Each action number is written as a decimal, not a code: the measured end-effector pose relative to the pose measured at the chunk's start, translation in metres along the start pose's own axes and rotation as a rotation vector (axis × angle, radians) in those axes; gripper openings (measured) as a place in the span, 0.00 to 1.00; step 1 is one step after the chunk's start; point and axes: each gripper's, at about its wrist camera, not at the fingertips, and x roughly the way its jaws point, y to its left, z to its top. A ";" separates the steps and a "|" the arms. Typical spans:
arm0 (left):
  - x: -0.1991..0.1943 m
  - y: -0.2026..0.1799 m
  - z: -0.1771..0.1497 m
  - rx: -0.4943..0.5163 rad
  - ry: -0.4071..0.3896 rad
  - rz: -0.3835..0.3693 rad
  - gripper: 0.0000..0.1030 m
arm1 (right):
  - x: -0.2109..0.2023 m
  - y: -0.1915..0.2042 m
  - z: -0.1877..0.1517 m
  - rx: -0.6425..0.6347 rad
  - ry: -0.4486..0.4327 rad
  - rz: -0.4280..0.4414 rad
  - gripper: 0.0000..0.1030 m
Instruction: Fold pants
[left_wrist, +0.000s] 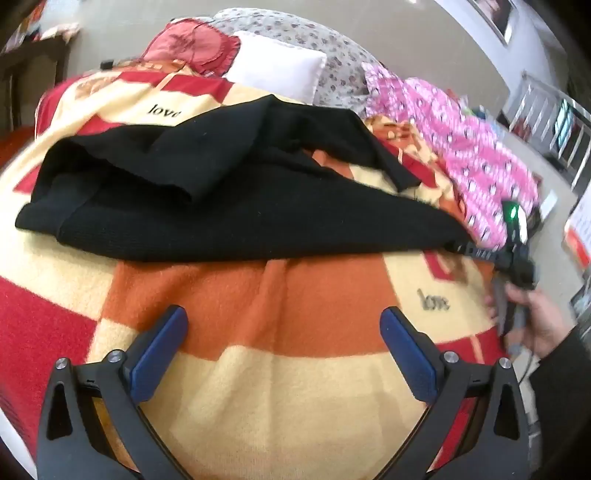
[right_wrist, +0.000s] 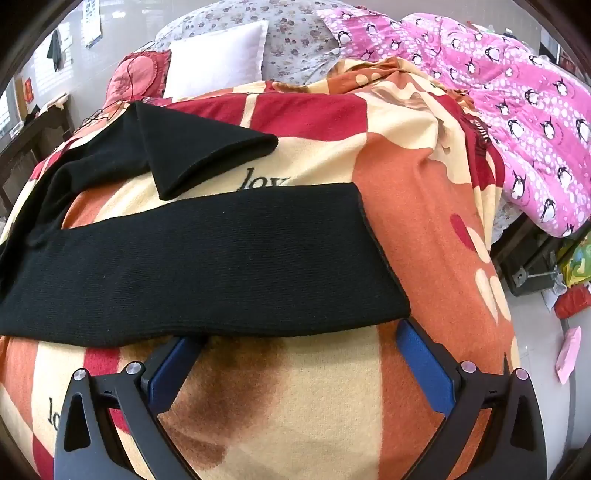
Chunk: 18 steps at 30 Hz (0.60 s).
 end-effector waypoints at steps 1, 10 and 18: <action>-0.002 0.006 0.000 -0.034 -0.008 -0.029 1.00 | 0.000 0.000 0.000 -0.001 0.000 -0.001 0.99; -0.037 0.040 -0.002 -0.069 -0.008 -0.240 1.00 | -0.021 0.008 -0.028 -0.001 -0.011 0.010 0.99; -0.077 0.109 0.029 -0.134 -0.111 -0.097 1.00 | -0.029 0.014 -0.040 -0.033 -0.016 0.021 0.99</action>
